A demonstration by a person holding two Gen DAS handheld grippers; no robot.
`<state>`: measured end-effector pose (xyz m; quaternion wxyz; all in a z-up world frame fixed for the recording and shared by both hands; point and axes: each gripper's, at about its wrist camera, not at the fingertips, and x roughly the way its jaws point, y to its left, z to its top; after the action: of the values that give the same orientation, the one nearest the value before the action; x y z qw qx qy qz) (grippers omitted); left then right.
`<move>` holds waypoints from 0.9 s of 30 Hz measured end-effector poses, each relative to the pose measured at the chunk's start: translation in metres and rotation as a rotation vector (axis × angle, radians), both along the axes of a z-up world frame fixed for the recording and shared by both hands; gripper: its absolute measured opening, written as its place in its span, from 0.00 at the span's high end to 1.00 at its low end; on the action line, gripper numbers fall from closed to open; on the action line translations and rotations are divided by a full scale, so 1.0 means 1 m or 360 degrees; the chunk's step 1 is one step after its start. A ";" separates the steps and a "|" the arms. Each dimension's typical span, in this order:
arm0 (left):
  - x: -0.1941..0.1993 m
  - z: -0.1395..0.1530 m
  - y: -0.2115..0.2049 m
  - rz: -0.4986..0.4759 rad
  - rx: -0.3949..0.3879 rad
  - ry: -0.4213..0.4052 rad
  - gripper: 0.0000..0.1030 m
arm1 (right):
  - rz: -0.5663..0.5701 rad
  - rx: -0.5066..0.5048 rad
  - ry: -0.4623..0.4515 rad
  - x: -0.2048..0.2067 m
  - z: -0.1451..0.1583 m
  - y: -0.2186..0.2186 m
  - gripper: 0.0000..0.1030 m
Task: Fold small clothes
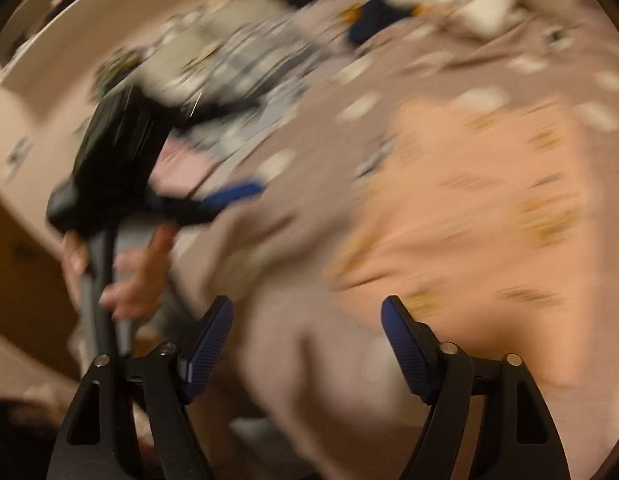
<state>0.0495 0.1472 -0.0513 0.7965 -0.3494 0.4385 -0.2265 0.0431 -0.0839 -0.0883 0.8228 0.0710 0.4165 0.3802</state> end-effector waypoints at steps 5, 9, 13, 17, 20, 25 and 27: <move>0.026 -0.036 -0.029 -0.0262 -0.0037 0.0263 0.01 | -0.0318 0.0188 0.0109 0.027 -0.005 -0.074 0.07; 0.036 -0.048 -0.046 -0.0265 0.0078 0.0284 0.01 | -0.0523 0.0328 0.0323 0.051 -0.029 -0.121 0.07; 0.043 -0.054 -0.050 -0.0318 -0.0081 0.0275 0.01 | -0.0559 0.0476 0.0477 0.063 -0.054 -0.141 0.05; 0.043 -0.053 -0.058 -0.0324 -0.0051 0.0248 0.01 | -0.0452 0.0560 0.0434 0.081 -0.054 -0.131 0.01; 0.043 -0.052 -0.071 -0.0395 0.0037 0.0200 0.01 | -0.0438 0.0621 0.0379 0.092 -0.053 -0.127 0.01; 0.039 -0.054 -0.086 -0.0500 0.0109 0.0299 0.02 | -0.0350 0.0474 0.0326 0.107 -0.050 -0.119 0.01; 0.033 -0.054 -0.091 -0.0582 0.0127 0.0361 0.02 | -0.0317 0.0440 0.0317 0.115 -0.050 -0.116 0.01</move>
<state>0.0824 0.0563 -0.1055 0.7009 -0.2557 0.5899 -0.3089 0.1577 -0.1994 -0.1381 0.7935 0.2614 0.4305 0.3416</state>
